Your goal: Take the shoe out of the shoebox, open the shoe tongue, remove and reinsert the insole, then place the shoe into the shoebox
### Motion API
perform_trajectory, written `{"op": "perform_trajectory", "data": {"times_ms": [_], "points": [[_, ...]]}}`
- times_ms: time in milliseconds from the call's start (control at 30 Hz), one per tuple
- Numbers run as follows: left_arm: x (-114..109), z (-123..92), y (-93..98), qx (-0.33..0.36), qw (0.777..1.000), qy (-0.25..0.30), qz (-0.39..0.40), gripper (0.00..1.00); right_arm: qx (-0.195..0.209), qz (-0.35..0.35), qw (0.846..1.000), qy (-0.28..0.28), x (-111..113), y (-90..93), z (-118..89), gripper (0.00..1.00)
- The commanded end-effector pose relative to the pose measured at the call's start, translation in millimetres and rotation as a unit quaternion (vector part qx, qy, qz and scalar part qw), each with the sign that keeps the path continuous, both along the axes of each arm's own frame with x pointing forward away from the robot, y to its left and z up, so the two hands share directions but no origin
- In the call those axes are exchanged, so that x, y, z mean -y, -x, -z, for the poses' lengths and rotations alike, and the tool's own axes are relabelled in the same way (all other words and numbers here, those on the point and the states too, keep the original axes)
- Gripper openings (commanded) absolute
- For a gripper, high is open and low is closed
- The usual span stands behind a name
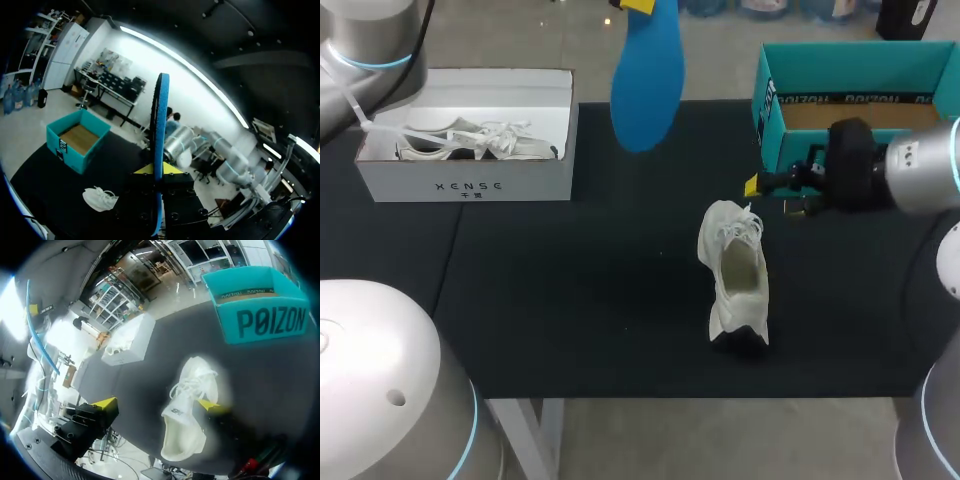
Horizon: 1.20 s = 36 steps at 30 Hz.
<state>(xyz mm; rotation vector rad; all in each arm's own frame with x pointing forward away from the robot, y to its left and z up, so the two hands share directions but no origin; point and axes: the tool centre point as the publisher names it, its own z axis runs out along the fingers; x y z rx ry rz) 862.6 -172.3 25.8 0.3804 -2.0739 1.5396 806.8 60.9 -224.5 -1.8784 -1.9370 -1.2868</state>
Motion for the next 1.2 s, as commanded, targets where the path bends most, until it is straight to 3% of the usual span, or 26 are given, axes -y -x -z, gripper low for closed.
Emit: {"op": "perform_trajectory", "data": {"times_ms": [33, 100, 733, 1000, 1200], "points": [[0.6, 0.4, -0.3, 0.0, 1.0, 0.0, 0.0, 0.0, 0.005, -0.023, 0.996, -0.09, 12.2, 3.4, -14.5, 1.0], [0.6, 0.4, -0.3, 0.0, 1.0, 0.0, 0.0, 0.0, 0.001, -0.008, 0.99, -0.14, 8.5, 0.8, -21.6, 1.0], [0.6, 0.4, -0.3, 0.0, 1.0, 0.0, 0.0, 0.0, 0.001, -0.008, 0.99, -0.14, 8.5, 0.8, -21.6, 1.0], [0.6, 0.4, -0.3, 0.0, 1.0, 0.0, 0.0, 0.0, -0.081, -0.11, 0.972, -0.19, 20.6, -37.5, -50.5, 1.0], [0.6, 0.4, -0.3, 0.0, 1.0, 0.0, 0.0, 0.0, -0.16, -0.133, 0.951, -0.229, 22.8, -57.2, -71.9, 1.0]]}}
